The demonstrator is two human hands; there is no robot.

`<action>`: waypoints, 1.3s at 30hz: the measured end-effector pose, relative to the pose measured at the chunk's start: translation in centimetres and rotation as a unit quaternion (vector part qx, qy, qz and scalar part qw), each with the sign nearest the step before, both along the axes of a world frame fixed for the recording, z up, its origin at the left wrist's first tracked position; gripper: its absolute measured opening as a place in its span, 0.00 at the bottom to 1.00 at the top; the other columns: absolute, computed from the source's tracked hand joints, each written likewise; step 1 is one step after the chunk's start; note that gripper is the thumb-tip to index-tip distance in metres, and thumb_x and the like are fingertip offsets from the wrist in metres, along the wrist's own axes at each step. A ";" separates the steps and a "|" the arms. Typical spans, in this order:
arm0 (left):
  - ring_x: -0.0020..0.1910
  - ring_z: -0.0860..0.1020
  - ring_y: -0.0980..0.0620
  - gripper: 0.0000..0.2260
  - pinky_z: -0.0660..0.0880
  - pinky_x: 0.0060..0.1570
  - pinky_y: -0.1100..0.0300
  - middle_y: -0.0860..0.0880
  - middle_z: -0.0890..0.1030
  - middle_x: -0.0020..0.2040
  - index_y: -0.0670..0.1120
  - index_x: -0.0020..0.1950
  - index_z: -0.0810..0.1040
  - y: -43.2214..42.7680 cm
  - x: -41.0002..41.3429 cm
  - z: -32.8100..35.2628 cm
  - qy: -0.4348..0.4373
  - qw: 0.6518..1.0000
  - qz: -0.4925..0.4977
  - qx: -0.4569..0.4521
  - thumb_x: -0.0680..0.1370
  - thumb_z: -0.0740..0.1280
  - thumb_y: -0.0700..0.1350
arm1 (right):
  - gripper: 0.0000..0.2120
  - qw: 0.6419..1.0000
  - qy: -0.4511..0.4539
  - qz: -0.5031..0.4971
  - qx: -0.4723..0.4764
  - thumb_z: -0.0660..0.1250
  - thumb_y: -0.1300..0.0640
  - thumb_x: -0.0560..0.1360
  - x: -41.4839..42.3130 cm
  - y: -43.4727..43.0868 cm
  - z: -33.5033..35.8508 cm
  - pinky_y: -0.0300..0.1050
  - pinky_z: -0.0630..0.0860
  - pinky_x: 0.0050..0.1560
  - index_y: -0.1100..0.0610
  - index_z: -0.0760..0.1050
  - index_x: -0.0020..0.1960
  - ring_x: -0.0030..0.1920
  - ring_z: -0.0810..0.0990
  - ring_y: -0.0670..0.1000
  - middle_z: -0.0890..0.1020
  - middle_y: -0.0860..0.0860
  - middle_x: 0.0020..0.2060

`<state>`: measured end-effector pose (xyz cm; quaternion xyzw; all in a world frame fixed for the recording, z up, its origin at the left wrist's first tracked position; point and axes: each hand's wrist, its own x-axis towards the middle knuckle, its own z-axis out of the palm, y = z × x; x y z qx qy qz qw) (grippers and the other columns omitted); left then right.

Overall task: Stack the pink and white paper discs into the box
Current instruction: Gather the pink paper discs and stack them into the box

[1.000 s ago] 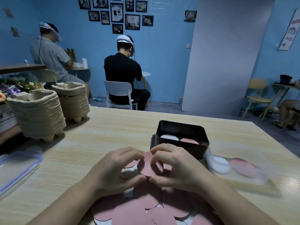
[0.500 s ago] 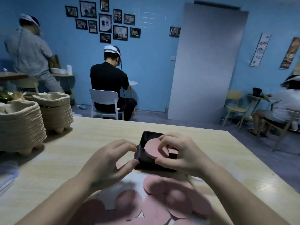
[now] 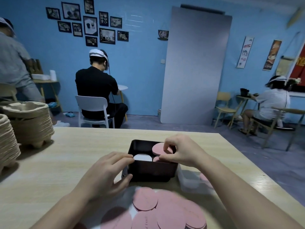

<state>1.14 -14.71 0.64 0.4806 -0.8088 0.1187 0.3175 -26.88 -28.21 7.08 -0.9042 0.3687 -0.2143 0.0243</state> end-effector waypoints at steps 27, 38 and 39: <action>0.54 0.79 0.58 0.10 0.75 0.52 0.62 0.60 0.80 0.56 0.52 0.57 0.80 2.9 2.0 1.2 0.043 0.999 0.010 0.028 0.78 0.66 0.52 | 0.07 0.990 -0.119 0.055 -0.058 0.71 0.48 0.75 0.1 1.8 -1.1 0.49 0.77 0.44 0.49 0.80 0.41 0.41 0.78 0.46 0.81 0.42 0.37; 0.54 0.77 0.61 0.07 0.78 0.52 0.56 0.65 0.78 0.52 0.58 0.55 0.79 6.8 9.6 -1.3 0.076 0.980 0.093 0.156 0.77 0.67 0.54 | 0.06 0.961 -0.095 0.251 -0.059 0.71 0.52 0.78 9.5 9.1 -4.2 0.47 0.76 0.42 0.53 0.80 0.43 0.41 0.76 0.48 0.80 0.45 0.38; 0.57 0.76 0.62 0.10 0.77 0.55 0.57 0.64 0.78 0.54 0.58 0.58 0.78 7.0 9.8 -1.6 0.071 0.979 0.096 0.162 0.77 0.67 0.55 | 0.05 0.960 -0.090 0.260 -0.059 0.72 0.54 0.78 10.1 9.2 -4.9 0.47 0.76 0.42 0.53 0.80 0.44 0.41 0.76 0.47 0.80 0.45 0.39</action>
